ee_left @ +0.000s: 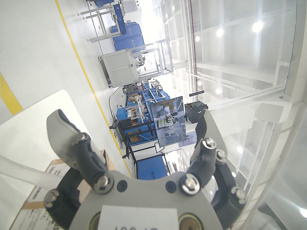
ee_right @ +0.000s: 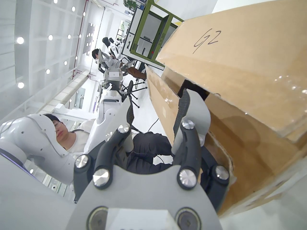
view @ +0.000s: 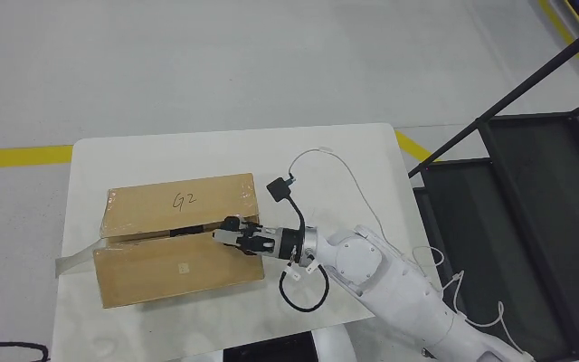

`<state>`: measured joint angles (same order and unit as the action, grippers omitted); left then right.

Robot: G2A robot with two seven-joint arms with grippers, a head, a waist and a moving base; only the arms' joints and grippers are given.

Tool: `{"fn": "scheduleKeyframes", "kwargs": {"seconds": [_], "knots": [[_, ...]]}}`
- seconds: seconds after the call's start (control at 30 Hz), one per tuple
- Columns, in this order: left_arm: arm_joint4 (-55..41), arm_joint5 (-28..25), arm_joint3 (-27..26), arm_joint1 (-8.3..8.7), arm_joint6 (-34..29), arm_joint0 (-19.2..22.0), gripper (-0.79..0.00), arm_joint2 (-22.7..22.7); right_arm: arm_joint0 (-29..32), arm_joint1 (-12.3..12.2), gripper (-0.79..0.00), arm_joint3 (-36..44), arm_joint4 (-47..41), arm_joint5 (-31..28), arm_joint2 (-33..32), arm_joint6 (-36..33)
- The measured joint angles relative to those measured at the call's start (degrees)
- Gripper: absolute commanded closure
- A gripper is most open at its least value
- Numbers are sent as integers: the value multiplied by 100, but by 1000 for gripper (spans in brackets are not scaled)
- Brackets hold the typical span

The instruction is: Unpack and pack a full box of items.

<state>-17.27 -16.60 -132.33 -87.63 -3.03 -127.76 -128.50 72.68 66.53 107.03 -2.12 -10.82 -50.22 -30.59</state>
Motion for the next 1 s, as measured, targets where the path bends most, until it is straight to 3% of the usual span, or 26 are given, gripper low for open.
{"fn": "scheduleKeyframes", "kwargs": {"seconds": [0.37, 0.43, 0.67, 1.0], "knots": [[241, 169, 384, -5, -139, 125, -785, 7, -225, 124, -388, -89, -243, 811, 105, 257], [305, 156, 536, -25, -133, 57, -785, 33, -284, 147, -453, -135, -311, 955, 109, 282], [304, 434, 817, -83, -50, -98, -785, 119, -423, 197, -785, -141, -433, 1564, 103, 219], [606, 619, 1070, -138, 155, 27, -785, 409, -514, 245, -785, -97, -300, 2127, 139, 194]]}}
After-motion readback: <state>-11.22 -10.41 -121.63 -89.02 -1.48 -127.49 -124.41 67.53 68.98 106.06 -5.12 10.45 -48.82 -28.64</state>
